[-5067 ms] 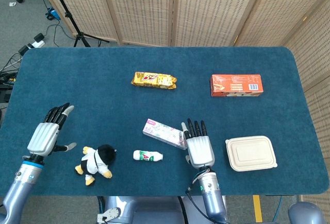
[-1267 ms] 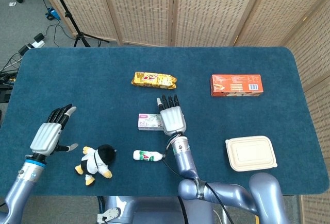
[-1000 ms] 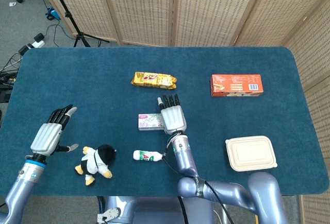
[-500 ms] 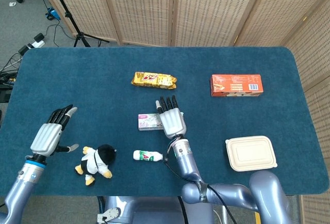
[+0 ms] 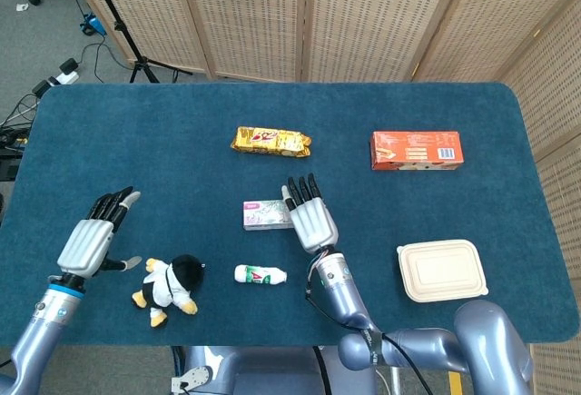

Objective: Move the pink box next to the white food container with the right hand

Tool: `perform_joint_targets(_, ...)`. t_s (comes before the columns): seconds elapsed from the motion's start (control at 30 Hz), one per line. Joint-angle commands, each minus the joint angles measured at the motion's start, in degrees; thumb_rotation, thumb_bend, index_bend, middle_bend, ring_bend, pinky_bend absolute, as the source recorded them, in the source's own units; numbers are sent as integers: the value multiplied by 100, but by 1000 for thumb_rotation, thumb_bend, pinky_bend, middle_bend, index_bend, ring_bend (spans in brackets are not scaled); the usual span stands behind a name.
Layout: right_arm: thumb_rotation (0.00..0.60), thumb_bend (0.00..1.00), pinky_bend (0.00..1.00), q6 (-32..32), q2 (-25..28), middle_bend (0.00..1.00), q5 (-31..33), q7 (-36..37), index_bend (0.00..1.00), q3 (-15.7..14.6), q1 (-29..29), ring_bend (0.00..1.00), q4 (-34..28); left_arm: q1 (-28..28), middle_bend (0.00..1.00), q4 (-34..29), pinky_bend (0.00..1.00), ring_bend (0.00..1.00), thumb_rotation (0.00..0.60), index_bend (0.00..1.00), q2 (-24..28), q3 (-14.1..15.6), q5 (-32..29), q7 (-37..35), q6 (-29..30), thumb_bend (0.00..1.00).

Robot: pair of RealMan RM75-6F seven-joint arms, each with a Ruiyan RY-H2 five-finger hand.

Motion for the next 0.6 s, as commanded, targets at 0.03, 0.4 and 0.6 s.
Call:
perform_joint_targets(0.03, 600, 671, 0, 76, 25, 0, -78, -91, 43, -90, -29, 0, -75, 8, 0, -6, 0, 0, 600, 0, 7, -2, 6, -15, 15, 0)
perform_joint_targets(0.4, 600, 930, 0, 220, 86, 0, -253, -370, 43, -359, -137, 0, -233, 9, 0, -23, 0, 0, 600, 0, 31, 12, 91, -133, 45, 0)
perform_joint_targets(0.6, 600, 917, 0, 203, 105, 0, -425, -971, 43, -730, -109, 0, -288, 43, 0, -116, 0, 0, 600, 0, 128, 9, 148, -201, 134, 0)
